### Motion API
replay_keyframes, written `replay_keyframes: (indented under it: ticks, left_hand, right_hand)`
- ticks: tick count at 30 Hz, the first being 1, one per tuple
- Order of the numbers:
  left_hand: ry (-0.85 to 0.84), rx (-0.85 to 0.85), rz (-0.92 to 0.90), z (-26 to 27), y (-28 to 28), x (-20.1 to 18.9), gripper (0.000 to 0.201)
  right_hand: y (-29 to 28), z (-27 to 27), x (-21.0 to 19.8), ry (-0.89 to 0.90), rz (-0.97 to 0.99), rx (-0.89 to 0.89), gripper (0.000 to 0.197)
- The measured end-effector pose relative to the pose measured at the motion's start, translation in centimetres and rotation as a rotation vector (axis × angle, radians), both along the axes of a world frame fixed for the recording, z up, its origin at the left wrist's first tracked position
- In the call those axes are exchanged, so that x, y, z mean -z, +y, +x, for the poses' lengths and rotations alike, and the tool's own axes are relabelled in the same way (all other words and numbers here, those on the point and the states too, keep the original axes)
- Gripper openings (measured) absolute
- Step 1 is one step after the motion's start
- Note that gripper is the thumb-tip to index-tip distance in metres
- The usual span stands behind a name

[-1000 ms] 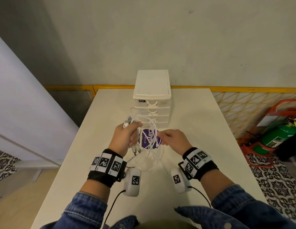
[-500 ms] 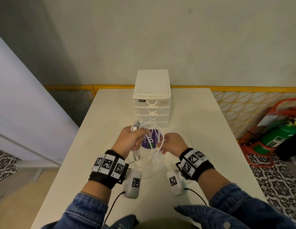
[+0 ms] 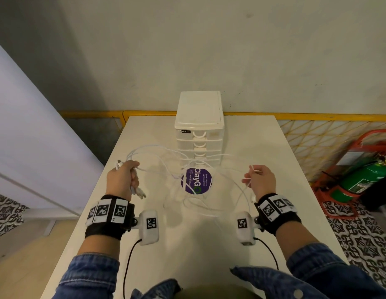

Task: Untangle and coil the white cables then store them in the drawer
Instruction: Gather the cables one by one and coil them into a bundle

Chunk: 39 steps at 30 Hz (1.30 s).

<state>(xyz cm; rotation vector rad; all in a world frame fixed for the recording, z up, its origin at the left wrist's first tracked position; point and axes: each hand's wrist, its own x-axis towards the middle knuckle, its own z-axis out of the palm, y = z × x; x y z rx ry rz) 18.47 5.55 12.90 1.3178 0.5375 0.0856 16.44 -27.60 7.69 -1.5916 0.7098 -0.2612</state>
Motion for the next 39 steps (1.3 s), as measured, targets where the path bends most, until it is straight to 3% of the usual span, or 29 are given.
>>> replay_keyframes:
  ticks: [4,6,12,13,15,18,21,24,27,31,36,39]
  left_hand:
    - [-0.040,-0.030,0.004,-0.1,0.2,0.0,0.015]
    - [-0.053,-0.012,-0.010,-0.1,0.0,-0.2,0.014]
    - [-0.141,0.280,-0.058,0.0,-1.8,-0.6,0.020]
    - [-0.154,0.340,-0.083,0.0,-2.2,-0.8,0.019]
    - [-0.180,0.462,-0.125,-0.2,-3.0,-1.3,0.016]
    - [-0.235,0.637,-0.136,-0.8,-4.3,-2.2,0.022]
    - [-0.254,0.749,-0.115,-1.4,-5.3,-3.0,0.023]
    - [-0.253,0.827,-0.031,-2.1,-5.9,-3.1,0.021]
    - [-0.227,0.780,0.099,-2.3,-5.7,-2.9,0.029]
    - [-0.137,0.535,0.285,-1.7,-4.1,-3.0,0.033]
    - [-0.056,0.288,0.378,-0.7,-3.0,-2.6,0.033]
    - [-0.058,0.173,0.368,-0.4,-2.4,-2.7,0.037]
  right_hand:
    - [-2.1,-0.6,2.0,0.145,-0.006,0.123,0.026]
    - [-2.8,-1.0,3.0,0.250,-0.019,0.086,0.032]
    - [-1.2,-1.1,2.5,0.582,-0.561,-0.377,0.050]
    - [-0.5,-1.0,1.8,0.557,-0.625,-0.365,0.054]
    - [0.8,-0.4,0.7,0.322,-0.660,-0.340,0.057]
    - [3.5,0.2,-1.2,-0.075,-0.620,-0.526,0.055]
    - [6.1,0.3,-2.9,-0.182,-0.548,-0.706,0.061]
    - [8.0,0.3,-3.6,-0.225,-0.348,-0.766,0.060]
    - [8.1,0.7,-3.4,-0.278,-0.362,-0.642,0.038]
    - [5.0,1.0,-2.1,-0.226,-0.419,-0.471,0.016]
    - [2.3,0.0,-0.9,-0.144,-0.463,-0.516,0.016]
    - [0.8,0.0,0.1,-0.099,-0.513,-0.409,0.017]
